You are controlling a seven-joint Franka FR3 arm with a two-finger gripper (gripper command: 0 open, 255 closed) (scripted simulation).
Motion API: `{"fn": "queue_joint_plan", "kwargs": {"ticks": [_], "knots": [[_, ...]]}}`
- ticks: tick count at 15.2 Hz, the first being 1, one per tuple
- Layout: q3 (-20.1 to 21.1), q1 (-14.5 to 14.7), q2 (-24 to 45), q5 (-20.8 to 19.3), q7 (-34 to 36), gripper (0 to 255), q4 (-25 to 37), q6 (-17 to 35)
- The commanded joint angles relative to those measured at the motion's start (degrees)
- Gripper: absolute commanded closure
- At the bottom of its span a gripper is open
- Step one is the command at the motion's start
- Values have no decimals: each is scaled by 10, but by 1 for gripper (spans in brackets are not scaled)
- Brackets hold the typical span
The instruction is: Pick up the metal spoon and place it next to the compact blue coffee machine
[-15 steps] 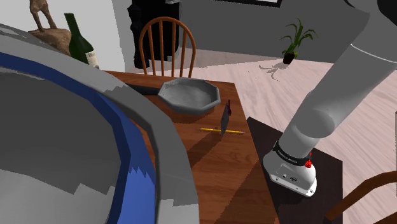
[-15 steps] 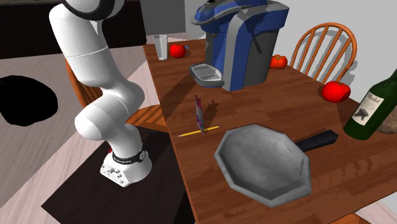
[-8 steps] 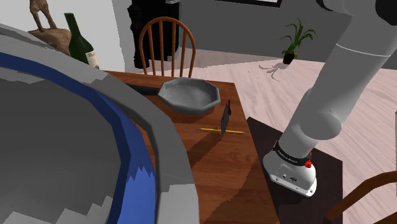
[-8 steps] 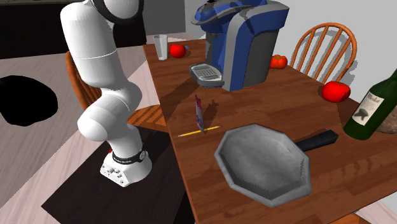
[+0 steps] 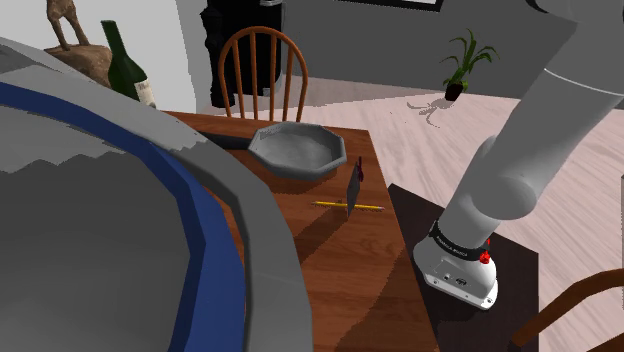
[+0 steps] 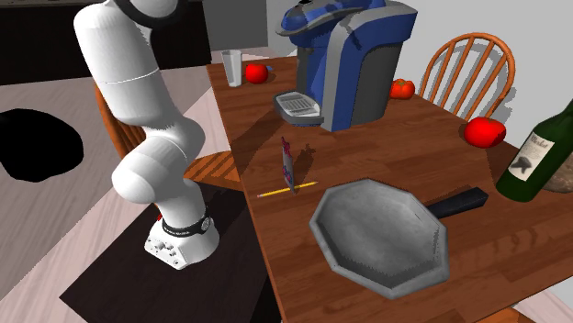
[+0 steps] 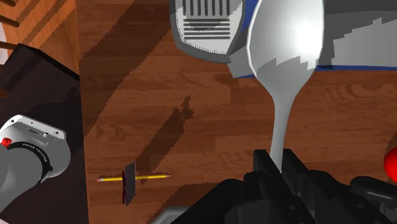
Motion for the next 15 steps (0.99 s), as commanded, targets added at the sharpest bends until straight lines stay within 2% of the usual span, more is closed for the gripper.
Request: {"fn": "queue_joint_plan", "kwargs": {"ticks": [1,15], "knots": [[-14,-7,-27,19,-17,255,-44,22],[-57,-6,-134,76,-83,255,-261,138]]}}
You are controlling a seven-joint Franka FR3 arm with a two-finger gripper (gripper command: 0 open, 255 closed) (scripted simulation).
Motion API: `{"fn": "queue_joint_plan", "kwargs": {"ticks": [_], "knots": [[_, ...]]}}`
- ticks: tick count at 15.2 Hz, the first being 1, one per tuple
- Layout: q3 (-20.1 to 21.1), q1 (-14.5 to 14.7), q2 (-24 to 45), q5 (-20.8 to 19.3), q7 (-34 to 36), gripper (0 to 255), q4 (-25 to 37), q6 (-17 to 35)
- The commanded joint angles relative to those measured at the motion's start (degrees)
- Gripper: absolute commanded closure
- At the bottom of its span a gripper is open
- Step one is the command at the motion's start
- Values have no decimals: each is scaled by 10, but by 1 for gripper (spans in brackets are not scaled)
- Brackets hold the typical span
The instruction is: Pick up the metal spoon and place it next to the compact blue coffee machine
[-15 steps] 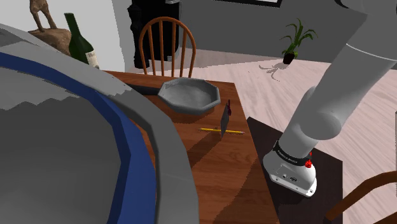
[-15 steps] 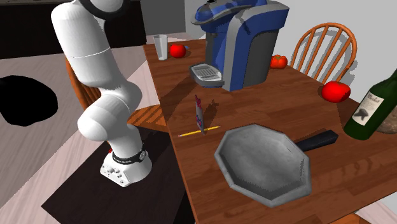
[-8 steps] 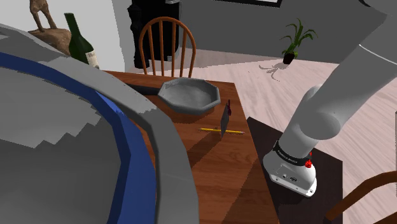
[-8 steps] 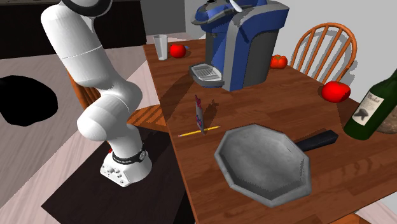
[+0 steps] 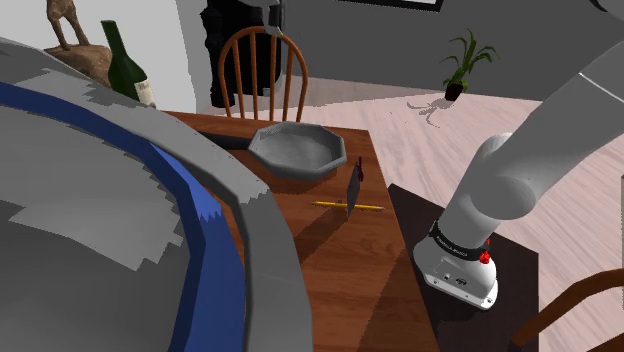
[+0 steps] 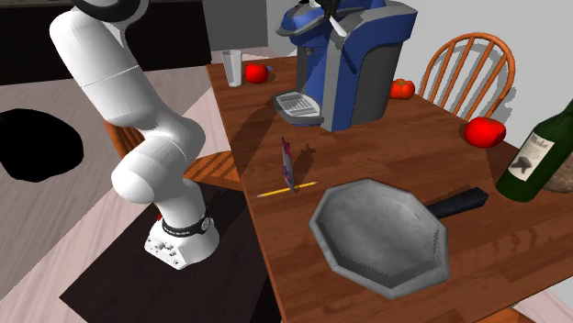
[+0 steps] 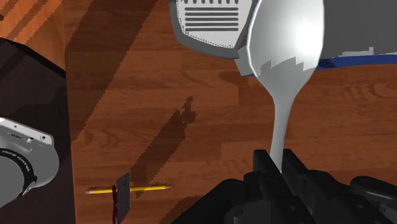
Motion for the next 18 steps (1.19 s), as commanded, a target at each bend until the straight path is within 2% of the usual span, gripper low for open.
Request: {"fn": "queue_joint_plan", "kwargs": {"ticks": [1,18], "knots": [[-3,1,-11,5,-7,255,-27,16],[-6,15,-72,37,-49,255,-210,139]]}}
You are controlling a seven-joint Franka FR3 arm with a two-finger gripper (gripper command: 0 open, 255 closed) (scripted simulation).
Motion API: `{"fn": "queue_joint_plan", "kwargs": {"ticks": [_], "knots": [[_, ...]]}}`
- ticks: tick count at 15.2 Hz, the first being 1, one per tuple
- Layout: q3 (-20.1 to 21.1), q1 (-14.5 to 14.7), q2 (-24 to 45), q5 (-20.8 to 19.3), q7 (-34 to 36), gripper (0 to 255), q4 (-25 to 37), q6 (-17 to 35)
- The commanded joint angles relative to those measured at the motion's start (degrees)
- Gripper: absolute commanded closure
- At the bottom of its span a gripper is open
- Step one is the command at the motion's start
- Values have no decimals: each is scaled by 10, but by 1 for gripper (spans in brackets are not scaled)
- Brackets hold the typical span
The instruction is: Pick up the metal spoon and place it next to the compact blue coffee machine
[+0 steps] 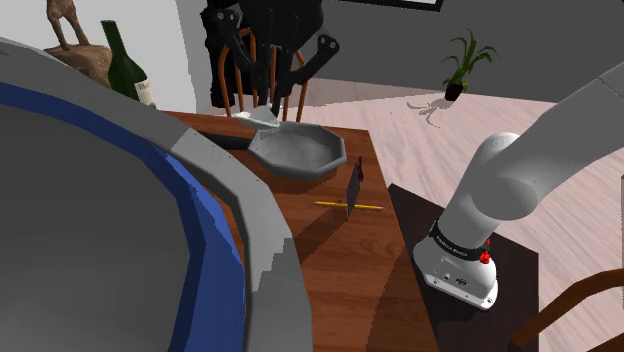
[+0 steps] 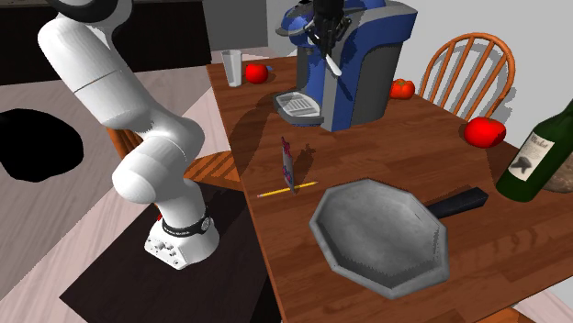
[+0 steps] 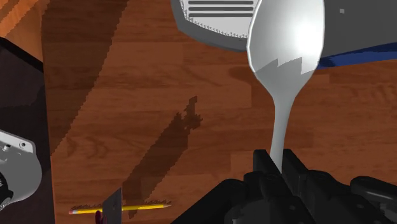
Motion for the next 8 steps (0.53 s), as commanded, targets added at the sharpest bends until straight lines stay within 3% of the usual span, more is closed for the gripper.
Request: {"fn": "queue_joint_plan", "kwargs": {"ticks": [1,8], "knots": [[3,1,-3,2,-3,255,-18,16],[9,6,-14,13,-15,255,-79,66]]}}
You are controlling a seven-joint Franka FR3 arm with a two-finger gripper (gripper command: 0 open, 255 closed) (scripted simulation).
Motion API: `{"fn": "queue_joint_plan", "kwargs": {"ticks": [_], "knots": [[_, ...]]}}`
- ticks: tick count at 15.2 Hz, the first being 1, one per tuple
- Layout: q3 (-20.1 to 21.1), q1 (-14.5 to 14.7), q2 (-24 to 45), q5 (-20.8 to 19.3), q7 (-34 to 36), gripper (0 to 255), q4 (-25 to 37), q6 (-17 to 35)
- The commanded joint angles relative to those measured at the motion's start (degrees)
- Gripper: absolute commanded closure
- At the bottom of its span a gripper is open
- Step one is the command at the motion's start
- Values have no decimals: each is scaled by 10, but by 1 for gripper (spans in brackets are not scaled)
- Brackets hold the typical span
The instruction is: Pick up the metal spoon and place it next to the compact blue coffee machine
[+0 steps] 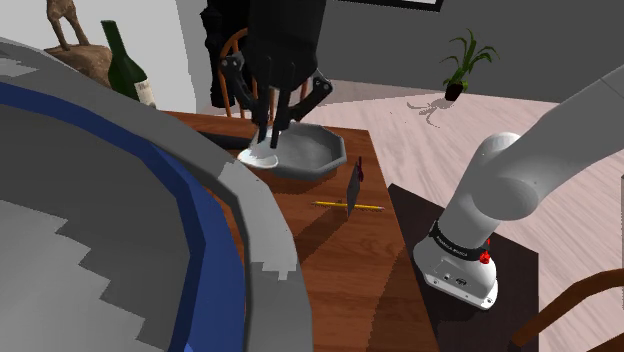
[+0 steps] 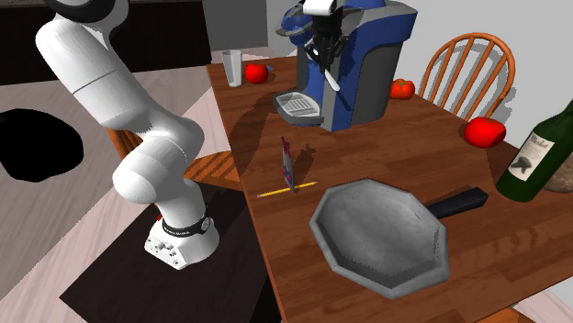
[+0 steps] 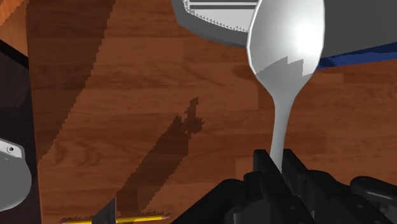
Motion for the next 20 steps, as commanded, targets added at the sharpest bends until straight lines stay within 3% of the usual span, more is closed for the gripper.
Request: {"fn": "queue_joint_plan", "kwargs": {"ticks": [1,20], "knots": [[1,1,-3,3,-4,255,-17,14],[34,11,5,28,-29,255,-153,158]]}}
